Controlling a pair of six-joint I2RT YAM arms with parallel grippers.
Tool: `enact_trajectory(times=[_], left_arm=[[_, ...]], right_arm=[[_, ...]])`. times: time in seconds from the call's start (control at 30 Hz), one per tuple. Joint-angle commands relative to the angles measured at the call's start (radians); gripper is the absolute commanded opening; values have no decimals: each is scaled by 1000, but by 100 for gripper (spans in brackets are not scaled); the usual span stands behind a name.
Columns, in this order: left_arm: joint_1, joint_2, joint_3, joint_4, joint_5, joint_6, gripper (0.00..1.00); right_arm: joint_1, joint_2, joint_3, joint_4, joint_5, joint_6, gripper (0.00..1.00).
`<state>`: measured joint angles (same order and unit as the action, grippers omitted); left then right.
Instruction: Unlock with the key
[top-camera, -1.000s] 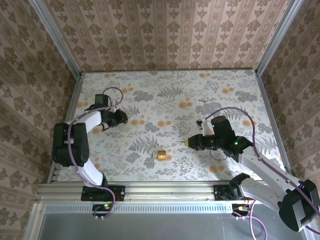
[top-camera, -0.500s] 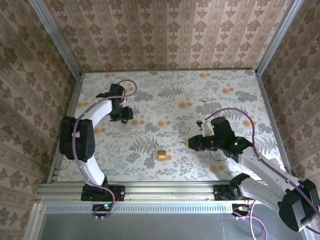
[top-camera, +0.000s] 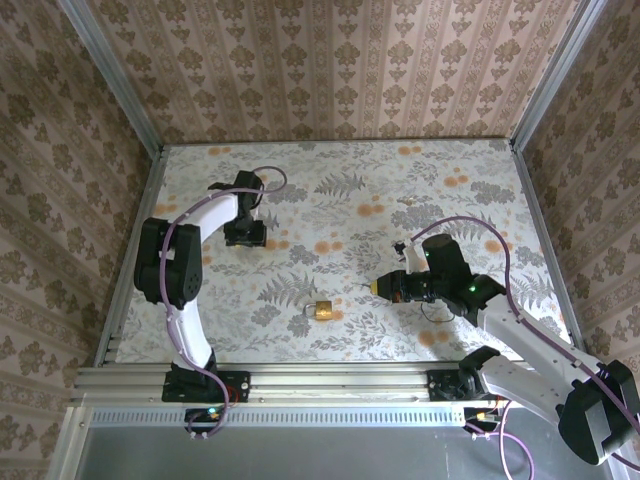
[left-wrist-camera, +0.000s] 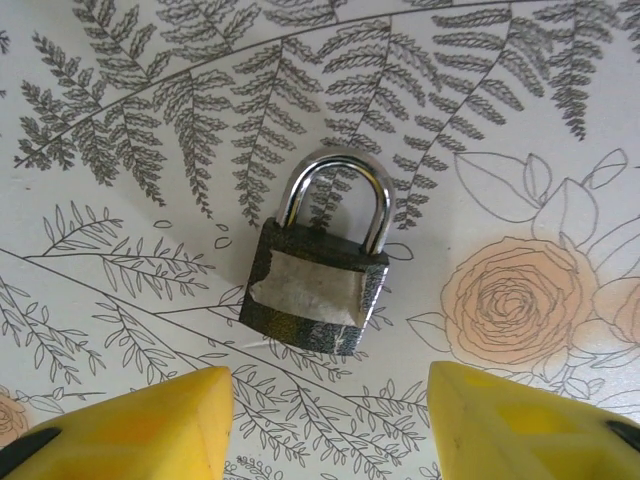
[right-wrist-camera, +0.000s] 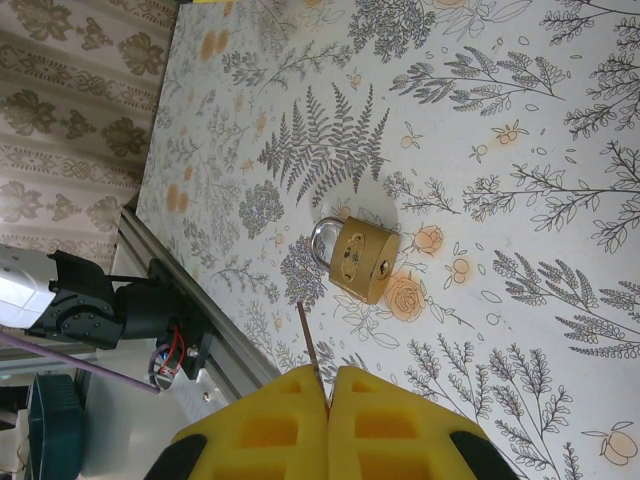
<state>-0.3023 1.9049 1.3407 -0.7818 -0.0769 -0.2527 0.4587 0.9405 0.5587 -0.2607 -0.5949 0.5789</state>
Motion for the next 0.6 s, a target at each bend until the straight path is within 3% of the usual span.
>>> enact_trajectory(times=[0.0, 0.57], left_arm=[[-9, -18, 37, -25, -21, 16, 54], [-17, 106, 107, -10, -17, 20, 53]], right_arm=[[-4, -2, -13, 7, 1, -11, 0], [-4, -9, -22, 2, 2, -17, 0]])
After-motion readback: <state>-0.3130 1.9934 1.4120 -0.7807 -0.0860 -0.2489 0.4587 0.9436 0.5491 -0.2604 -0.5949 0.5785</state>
